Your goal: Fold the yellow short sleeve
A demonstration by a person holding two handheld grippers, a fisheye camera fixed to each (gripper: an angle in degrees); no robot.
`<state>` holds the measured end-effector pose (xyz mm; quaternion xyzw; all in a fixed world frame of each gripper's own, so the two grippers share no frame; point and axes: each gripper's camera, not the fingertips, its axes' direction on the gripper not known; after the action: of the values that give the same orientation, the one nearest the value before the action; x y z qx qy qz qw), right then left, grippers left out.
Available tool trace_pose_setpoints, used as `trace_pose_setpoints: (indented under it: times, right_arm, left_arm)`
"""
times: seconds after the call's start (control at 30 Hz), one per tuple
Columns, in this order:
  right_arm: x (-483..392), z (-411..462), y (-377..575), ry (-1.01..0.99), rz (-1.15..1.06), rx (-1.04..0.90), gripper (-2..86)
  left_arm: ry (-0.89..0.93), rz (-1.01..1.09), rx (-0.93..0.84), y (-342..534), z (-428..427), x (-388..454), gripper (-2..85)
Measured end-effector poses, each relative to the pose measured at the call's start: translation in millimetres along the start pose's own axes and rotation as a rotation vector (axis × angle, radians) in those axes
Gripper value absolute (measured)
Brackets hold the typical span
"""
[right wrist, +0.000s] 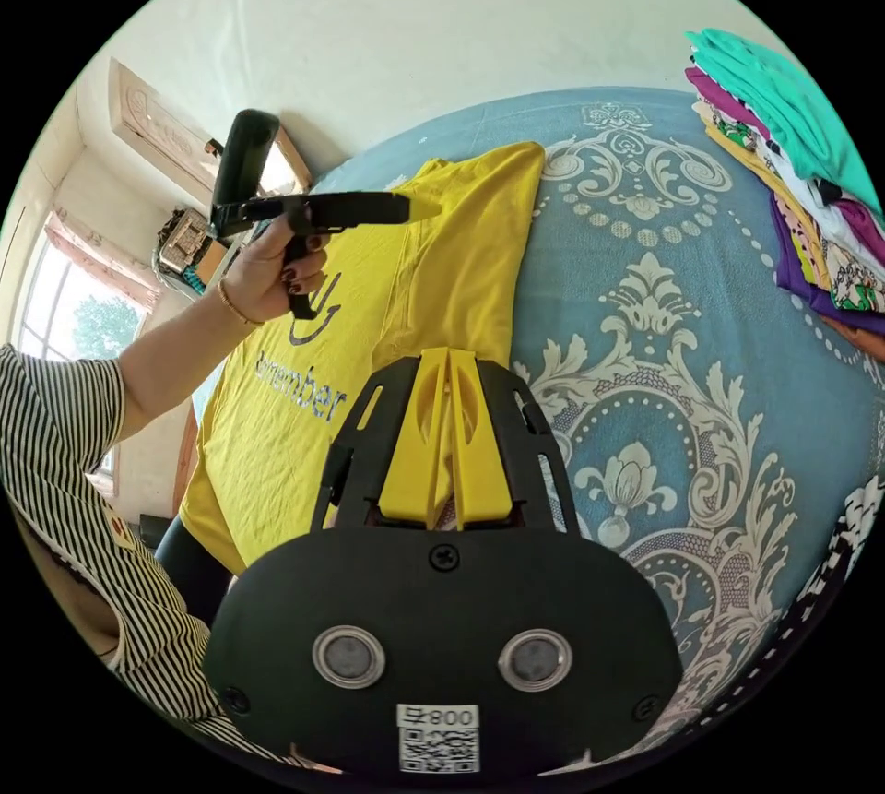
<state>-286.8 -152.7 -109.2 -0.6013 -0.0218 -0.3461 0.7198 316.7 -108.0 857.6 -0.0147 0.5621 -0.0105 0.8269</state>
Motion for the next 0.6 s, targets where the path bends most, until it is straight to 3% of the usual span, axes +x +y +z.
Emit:
trace_pose_setpoints:
  times: [0.17,0.43,0.6]
  right_arm:
    - [-5,-4,-4,0.026,-0.007,0.062,0.1]
    - [-2,6,-14,-0.013,0.029,0.015,0.1]
    - [-10,1,-19,0.052,0.041,0.077,0.2]
  left_arm:
    - [-0.198,0.013,-0.089,-50,35,-7,0.3]
    - [-0.23,0.057,-0.108,-71,49,6,0.4]
    - [-0.122,0.091,-0.018,-60,22,28,0.3]
